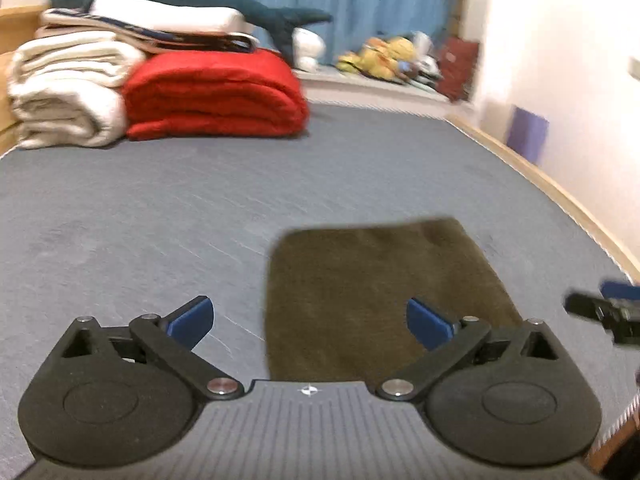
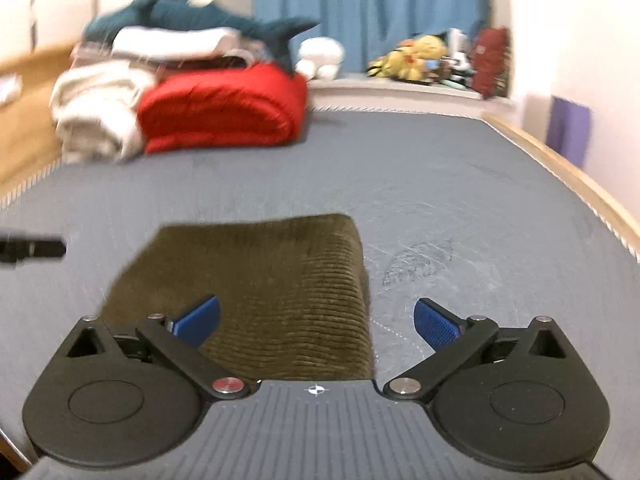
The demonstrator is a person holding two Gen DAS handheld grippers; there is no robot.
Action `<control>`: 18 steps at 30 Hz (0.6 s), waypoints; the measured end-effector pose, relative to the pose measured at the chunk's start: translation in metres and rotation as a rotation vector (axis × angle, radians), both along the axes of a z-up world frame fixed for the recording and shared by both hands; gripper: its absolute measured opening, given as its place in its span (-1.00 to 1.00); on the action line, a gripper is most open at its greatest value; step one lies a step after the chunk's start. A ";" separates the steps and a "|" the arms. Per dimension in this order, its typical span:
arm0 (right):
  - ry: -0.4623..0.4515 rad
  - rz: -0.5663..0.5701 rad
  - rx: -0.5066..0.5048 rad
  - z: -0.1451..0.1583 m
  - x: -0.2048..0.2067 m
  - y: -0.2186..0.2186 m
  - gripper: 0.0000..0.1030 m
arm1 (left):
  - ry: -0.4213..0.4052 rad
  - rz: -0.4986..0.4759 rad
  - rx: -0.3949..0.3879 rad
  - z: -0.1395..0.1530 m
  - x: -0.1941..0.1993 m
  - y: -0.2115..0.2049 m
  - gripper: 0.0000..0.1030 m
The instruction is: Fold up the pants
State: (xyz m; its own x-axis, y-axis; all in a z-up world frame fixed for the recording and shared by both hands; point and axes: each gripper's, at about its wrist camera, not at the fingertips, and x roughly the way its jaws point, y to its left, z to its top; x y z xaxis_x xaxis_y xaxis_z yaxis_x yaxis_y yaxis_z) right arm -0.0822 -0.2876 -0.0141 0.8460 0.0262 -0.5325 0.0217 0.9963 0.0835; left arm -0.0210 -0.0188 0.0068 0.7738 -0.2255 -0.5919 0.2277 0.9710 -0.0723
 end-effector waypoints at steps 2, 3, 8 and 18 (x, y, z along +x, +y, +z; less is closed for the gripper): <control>-0.009 0.006 0.016 -0.006 -0.008 0.000 0.99 | -0.002 -0.027 0.014 -0.013 -0.006 -0.009 0.99; -0.016 0.011 0.013 -0.010 -0.011 0.001 0.99 | 0.002 -0.031 0.019 -0.021 -0.008 -0.011 0.99; 0.022 -0.012 -0.033 -0.047 -0.013 0.004 0.99 | 0.073 0.008 0.047 -0.045 -0.005 -0.014 0.99; 0.061 -0.010 -0.004 -0.061 0.003 0.003 0.99 | 0.132 0.042 0.062 -0.058 0.011 -0.018 0.99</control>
